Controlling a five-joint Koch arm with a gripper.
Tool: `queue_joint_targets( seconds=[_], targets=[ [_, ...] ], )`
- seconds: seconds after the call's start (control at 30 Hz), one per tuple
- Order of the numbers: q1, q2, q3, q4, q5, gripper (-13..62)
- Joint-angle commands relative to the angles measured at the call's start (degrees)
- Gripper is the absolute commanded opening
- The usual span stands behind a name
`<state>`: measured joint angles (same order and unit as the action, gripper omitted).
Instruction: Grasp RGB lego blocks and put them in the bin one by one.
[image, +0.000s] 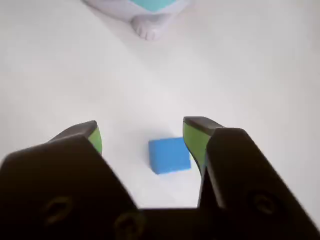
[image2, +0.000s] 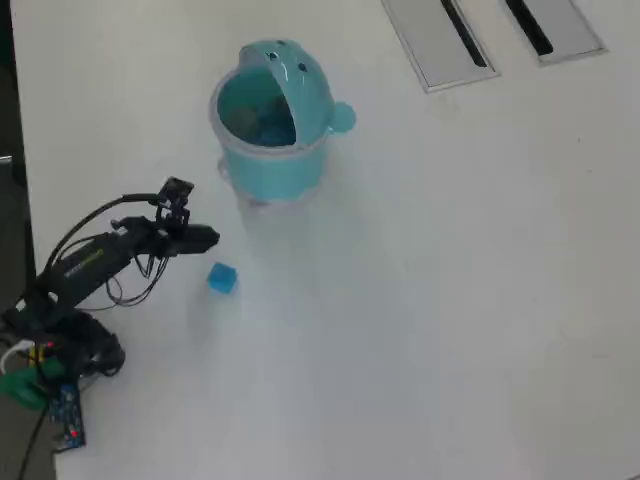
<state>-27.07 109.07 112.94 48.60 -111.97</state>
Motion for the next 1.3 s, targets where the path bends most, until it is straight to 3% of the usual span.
queue_joint_targets(
  seconds=[0.0, 0.3, 1.27],
  targets=[
    [0.8, 2.5, -0.3, -0.3, -0.4, 30.2],
    [3.2, 1.8, 8.3, -5.6, -1.0, 31.6],
    [10.1, -12.2, 2.8, -13.0, -6.5, 31.6]
  ],
)
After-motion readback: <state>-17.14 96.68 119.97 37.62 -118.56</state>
